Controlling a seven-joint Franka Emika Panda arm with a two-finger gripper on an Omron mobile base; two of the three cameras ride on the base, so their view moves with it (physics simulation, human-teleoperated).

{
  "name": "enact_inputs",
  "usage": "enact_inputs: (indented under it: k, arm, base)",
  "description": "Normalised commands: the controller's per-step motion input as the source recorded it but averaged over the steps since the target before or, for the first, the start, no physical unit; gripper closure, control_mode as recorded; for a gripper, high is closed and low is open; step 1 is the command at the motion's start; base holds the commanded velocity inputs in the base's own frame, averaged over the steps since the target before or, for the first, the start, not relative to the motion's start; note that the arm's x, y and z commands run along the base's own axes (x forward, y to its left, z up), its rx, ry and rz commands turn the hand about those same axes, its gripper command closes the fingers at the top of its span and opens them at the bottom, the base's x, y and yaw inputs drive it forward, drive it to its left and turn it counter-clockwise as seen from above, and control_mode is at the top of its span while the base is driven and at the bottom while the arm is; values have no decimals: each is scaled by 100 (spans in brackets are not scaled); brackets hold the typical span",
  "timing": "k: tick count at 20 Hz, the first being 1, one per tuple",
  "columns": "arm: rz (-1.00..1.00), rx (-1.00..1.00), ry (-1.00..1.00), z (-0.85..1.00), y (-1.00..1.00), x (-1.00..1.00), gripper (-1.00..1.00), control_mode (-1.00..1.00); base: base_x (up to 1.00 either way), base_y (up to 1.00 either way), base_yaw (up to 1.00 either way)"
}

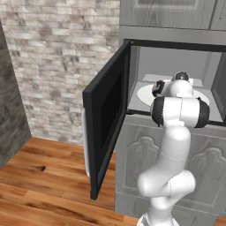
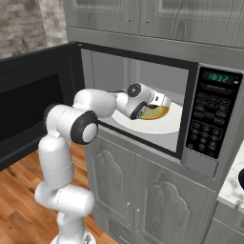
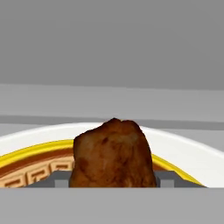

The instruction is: Pick the chicken drumstick from the counter and place it in the microwave. Then turn on the microwave.

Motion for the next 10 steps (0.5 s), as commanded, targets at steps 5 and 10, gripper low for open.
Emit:
enact_inputs:
  k: [5, 10]
  arm:
    - [0, 0, 0, 0, 0, 0, -100, -100]
    - [0, 0, 0, 0, 0, 0, -100, -100]
  base:
    - [0, 0, 0]
    - [0, 0, 0]
